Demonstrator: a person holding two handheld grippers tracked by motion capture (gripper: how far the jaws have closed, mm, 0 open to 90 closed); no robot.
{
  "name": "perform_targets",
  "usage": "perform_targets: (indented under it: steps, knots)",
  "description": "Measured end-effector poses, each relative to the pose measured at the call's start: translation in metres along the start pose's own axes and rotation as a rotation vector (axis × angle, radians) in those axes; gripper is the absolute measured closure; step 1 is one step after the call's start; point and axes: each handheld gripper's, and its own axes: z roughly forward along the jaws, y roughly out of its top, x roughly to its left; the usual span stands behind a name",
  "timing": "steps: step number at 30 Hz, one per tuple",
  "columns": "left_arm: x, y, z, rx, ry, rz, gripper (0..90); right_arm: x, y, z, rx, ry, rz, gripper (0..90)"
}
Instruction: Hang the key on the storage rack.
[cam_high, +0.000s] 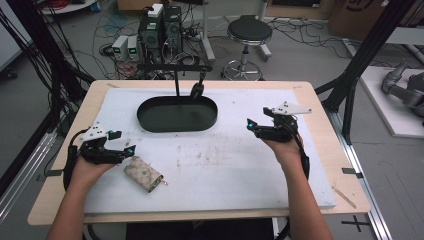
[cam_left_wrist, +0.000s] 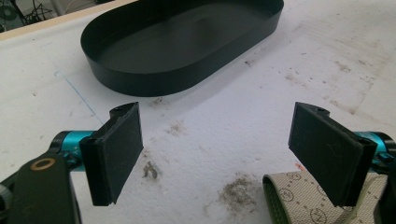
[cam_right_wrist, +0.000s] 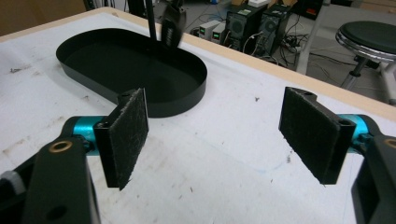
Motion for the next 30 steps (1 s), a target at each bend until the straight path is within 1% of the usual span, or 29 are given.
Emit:
perform_targets:
  steps: [1, 2, 3, 4, 5, 9, 10, 14, 16, 19, 21, 25, 28, 30]
  knots:
    - [0.000, 0.000, 0.000, -0.001, -0.001, 0.000, 17.5, 0.000, -0.008, -0.003, -0.005, 0.000, 0.013, 22.3]
    - [0.000, 0.000, 0.001, 0.000, -0.004, 0.003, 17.5, 0.000, -0.008, -0.003, -0.005, 0.000, 0.013, 22.3]
    - [-0.001, 0.000, 0.001, -0.001, -0.005, 0.002, 17.5, 0.000, -0.012, -0.004, -0.001, 0.000, 0.024, 21.7]
    - [-0.001, 0.000, 0.001, -0.002, -0.007, 0.002, 17.5, -0.001, -0.021, -0.006, -0.005, 0.000, 0.040, 21.4]
    - [-0.001, 0.000, 0.002, -0.003, -0.008, 0.002, 17.5, -0.001, -0.021, -0.006, -0.005, 0.000, 0.040, 21.4]
    - [-0.002, 0.001, 0.002, -0.010, -0.014, 0.003, 17.5, -0.001, -0.036, -0.007, 0.006, 0.005, 0.056, 20.6]
    - [-0.001, 0.001, 0.002, -0.011, -0.015, 0.006, 17.5, -0.001, -0.040, -0.008, 0.007, 0.009, 0.069, 20.4]
    - [-0.001, 0.001, 0.001, -0.015, -0.015, 0.002, 17.5, 0.000, -0.051, -0.008, 0.008, 0.017, 0.077, 19.0]
    - [-0.002, 0.001, 0.001, -0.011, -0.016, 0.005, 17.5, 0.001, -0.055, -0.008, 0.013, 0.024, 0.084, 18.3]
    - [-0.002, 0.000, -0.001, -0.015, -0.019, 0.007, 17.5, 0.001, -0.061, -0.009, 0.004, 0.020, 0.097, 18.0]
    - [-0.001, 0.000, -0.002, -0.021, -0.018, 0.003, 17.5, 0.001, -0.064, -0.009, 0.016, 0.015, 0.107, 17.5]
    - [-0.001, 0.001, -0.003, -0.024, -0.020, 0.006, 17.5, 0.000, -0.066, -0.012, 0.017, 0.002, 0.115, 17.5]
    - [-0.002, 0.001, -0.003, -0.025, -0.021, 0.008, 17.5, 0.000, -0.068, -0.014, 0.004, 0.002, 0.126, 17.6]
    - [-0.002, 0.001, -0.003, -0.022, -0.020, 0.012, 17.5, -0.001, -0.070, -0.014, 0.010, 0.006, 0.131, 17.5]
